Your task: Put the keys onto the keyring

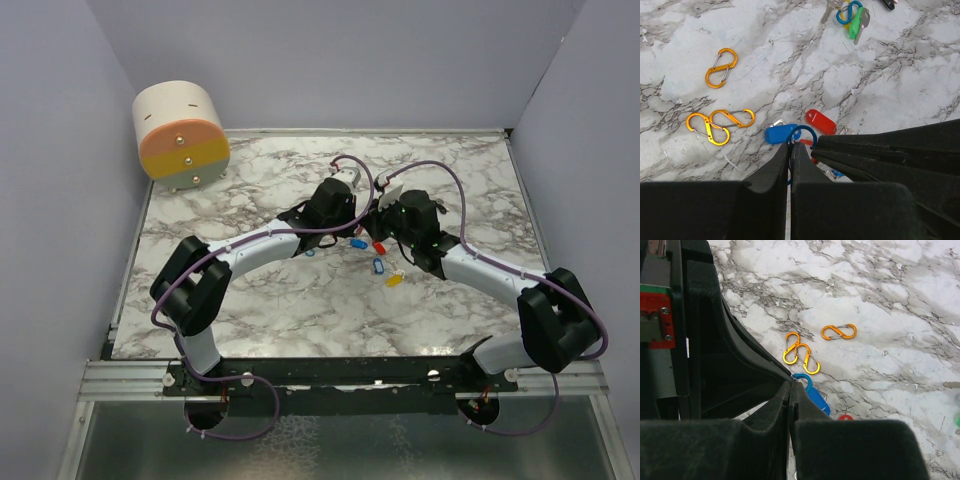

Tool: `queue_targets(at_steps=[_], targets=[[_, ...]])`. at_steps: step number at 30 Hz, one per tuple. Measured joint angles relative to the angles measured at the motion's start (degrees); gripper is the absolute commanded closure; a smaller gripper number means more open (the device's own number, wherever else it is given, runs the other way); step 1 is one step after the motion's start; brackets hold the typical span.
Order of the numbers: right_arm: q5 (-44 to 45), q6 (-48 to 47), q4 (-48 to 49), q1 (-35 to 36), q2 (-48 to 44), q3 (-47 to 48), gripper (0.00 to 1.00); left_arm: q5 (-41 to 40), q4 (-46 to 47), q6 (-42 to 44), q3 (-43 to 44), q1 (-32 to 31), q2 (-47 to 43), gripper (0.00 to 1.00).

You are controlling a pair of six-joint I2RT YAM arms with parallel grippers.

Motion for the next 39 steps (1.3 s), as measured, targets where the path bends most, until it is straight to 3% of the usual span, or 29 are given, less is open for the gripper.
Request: queue_targets(at_steps=[39], targets=[[3.4,0.1,2.0,0.0,0.8,0.0,0.99,2.1,-0.4,0.1,0.0,0.0,-2.0,1.00]])
